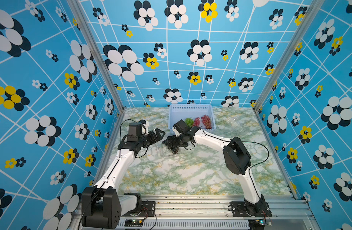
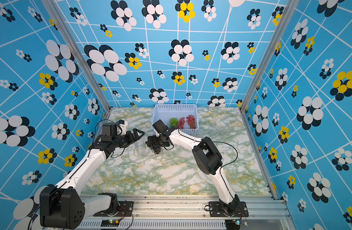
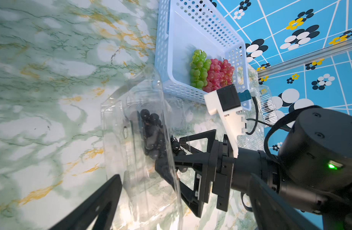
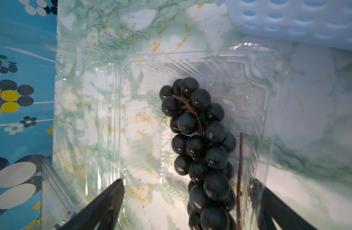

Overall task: Pack grapes into containers
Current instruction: Close the packing box at the center of the board, then move the basket to the center of the board.

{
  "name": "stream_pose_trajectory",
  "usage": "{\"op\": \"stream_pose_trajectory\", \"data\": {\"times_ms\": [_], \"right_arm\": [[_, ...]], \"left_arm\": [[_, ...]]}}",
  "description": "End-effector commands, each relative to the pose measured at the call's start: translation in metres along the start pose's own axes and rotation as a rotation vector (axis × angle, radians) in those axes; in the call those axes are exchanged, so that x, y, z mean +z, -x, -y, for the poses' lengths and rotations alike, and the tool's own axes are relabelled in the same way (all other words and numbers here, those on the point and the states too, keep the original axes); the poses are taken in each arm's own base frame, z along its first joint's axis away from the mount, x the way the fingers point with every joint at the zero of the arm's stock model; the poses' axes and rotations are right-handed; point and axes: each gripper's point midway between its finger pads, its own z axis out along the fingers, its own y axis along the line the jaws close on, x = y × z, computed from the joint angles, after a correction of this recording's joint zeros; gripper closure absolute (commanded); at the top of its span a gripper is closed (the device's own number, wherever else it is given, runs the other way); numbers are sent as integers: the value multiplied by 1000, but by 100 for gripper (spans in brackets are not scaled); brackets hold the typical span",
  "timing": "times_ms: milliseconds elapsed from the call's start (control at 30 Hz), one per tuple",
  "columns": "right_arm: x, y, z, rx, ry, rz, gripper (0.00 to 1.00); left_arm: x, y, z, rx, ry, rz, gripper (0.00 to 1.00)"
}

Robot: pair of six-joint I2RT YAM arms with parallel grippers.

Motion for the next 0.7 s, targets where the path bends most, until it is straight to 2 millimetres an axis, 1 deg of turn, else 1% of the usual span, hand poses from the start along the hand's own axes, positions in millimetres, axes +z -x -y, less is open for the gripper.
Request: {"op": "stream_pose_trajectory", "data": {"times_ms": [0,67,167,267,333,467,667], "right_arm": [[-20,17,14,9,-43,43,1],[-22,23,28,23,-68,52,1],[-27,33,45,41,-90,71,1],[-35,46,56,45,-116,102,1],[-36,54,63,46,-133,115,1],[-35,70,76,54,-147,150,1],[-36,97,83,62,-147,202,1]], "left_arm": [[1,-3,11,25,-30,5,1],[5,-5,16,35,-35,-3,0],[12,-9,21,49,-36,-16,1],[18,-11,26,56,-43,-25,0],[23,-13,29,60,-46,-33,0],[30,-18,37,73,-50,-50,0],[40,-28,41,80,-47,-67,1]]}}
